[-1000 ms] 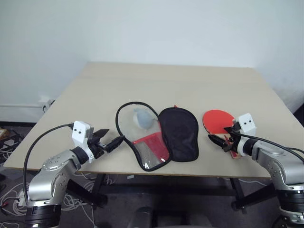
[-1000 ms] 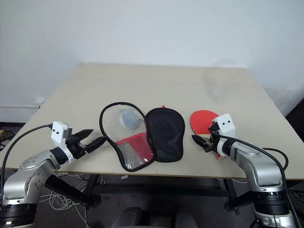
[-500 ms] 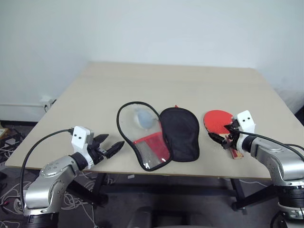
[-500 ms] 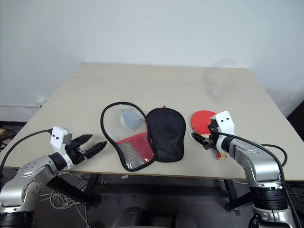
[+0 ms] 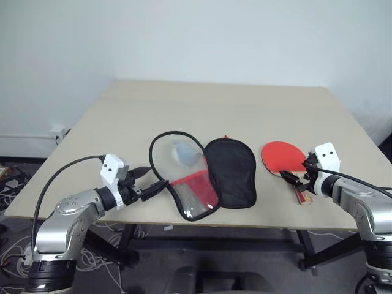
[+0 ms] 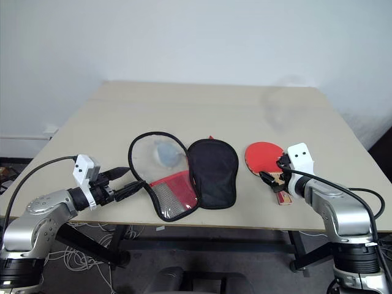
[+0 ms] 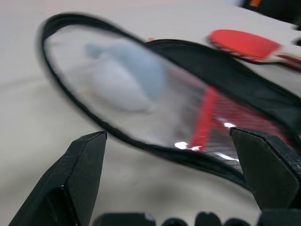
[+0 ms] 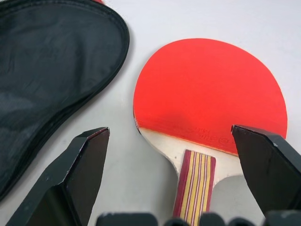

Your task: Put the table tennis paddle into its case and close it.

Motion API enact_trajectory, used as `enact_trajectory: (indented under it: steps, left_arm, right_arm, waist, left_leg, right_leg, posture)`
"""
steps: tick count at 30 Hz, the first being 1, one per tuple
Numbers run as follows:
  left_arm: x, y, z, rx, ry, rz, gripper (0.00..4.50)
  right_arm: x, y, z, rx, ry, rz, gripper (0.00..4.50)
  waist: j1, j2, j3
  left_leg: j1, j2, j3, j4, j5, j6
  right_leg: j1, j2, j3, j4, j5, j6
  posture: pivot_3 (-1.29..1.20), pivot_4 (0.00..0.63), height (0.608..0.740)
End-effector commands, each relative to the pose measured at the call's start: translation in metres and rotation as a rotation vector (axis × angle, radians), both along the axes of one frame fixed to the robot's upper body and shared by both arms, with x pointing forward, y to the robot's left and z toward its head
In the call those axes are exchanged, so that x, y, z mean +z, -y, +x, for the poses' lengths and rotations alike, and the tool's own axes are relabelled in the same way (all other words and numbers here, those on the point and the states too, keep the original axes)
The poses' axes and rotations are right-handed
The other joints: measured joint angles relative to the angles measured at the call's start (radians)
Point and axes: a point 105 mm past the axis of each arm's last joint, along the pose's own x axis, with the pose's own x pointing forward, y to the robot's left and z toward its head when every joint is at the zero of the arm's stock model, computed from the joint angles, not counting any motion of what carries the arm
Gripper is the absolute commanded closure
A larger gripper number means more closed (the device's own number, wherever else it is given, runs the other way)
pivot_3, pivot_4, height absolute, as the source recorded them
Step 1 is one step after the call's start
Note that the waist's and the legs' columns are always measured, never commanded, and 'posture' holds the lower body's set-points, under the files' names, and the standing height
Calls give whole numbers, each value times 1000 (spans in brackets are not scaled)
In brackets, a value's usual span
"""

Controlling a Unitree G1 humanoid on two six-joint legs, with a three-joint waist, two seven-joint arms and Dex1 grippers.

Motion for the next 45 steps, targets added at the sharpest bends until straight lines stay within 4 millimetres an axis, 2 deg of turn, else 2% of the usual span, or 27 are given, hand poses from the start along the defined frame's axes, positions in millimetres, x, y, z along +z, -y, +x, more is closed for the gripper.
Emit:
enact_trajectory:
  steps: [1,9,16,20,26,32,33,37,41,44,45]
  left_arm:
    - [13,3,-4,-80,49,20,38]
    - [21,1,-22,-167,52,12,38]
    - [23,-1,-20,-160,86,26,38]
    - [24,0,-19,-153,97,29,38]
    - [20,2,-24,-129,93,21,0]
    - [18,2,-25,-118,90,21,0]
    - [18,2,-25,-117,91,22,0]
    - [18,3,-23,-114,93,24,0]
    - [18,2,-22,-107,93,29,0]
    - [18,1,-21,-99,94,32,0]
    - [18,1,-21,-97,95,33,0]
  right_arm:
    - [17,11,3,12,44,-37,0]
    - [-1,21,3,-4,-40,-81,0]
    - [-19,21,9,-58,-109,-101,0]
    - [-28,27,15,-124,-140,-119,0]
    - [-32,33,14,-179,-165,-124,1214]
    - [-36,36,8,-201,-191,-126,3143]
    - [-36,35,8,-201,-191,-125,3331]
    - [-34,34,10,-205,-173,-132,3333]
    - [-18,37,23,-252,-90,-108,3333]
    - [5,20,34,-212,-6,-19,3333]
    - [14,7,36,-170,15,28,3333]
  waist:
    - [0,1,0]
    - [0,1,0]
    - [0,2,0]
    - [0,2,0]
    - [0,2,0]
    - [2,2,0]
    - [2,2,0]
    - [2,2,0]
    - [-1,3,0]
    - [-1,5,2]
    - [-2,6,2]
  left_leg:
    - [0,0,0,0,0,0]
    - [0,0,0,0,0,0]
    - [0,0,0,0,0,0]
    - [0,0,0,0,0,0]
    - [0,0,0,0,0,0]
    - [0,0,0,1,1,1]
    - [0,0,0,1,1,1]
    - [0,0,0,0,1,1]
    - [0,0,0,0,1,1]
    - [0,0,1,1,1,2]
    - [0,0,2,0,1,2]
  right_leg:
    - [0,0,0,0,0,0]
    - [0,0,0,0,0,0]
    - [0,0,0,0,0,0]
    - [0,0,0,0,0,0]
    - [0,0,0,0,0,0]
    - [0,0,0,0,0,0]
    - [0,0,0,0,0,0]
    - [0,0,0,0,0,0]
    - [0,0,0,0,0,0]
    - [0,0,1,0,1,0]
    - [-1,0,1,0,1,1]
  posture:
    - [0,0,707]
    - [0,0,707]
    - [0,0,707]
    - [0,0,707]
    - [0,0,707]
    - [0,0,707]
    - [0,0,707]
    - [0,0,707]
    - [0,0,707]
    - [0,0,707]
    - [0,0,707]
